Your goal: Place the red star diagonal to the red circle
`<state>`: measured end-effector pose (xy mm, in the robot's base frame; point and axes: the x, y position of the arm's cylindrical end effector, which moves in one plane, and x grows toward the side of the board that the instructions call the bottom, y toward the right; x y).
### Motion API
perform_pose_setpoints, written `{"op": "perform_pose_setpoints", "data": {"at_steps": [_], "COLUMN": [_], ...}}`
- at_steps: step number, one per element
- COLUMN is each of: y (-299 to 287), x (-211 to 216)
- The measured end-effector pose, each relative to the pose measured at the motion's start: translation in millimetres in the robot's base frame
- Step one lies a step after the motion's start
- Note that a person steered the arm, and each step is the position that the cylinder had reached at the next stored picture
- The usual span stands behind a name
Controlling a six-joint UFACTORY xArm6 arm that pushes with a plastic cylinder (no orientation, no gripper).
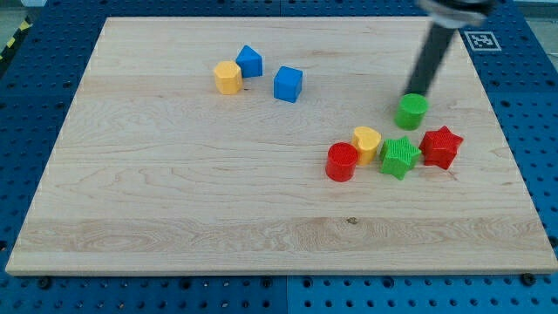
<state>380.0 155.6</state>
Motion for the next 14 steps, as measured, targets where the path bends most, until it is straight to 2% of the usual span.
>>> {"op": "perform_pose_setpoints", "data": {"at_steps": [1, 2, 3, 4, 5, 6, 7, 8, 9, 10, 11, 12, 13, 14], "y": [-2, 50, 34, -62, -108, -57, 27, 27, -48, -86, -37, 54, 30, -39], "x": [-13, -39, -7, 15, 13, -37, -43, -4, 26, 25, -13, -11, 30, 49]}}
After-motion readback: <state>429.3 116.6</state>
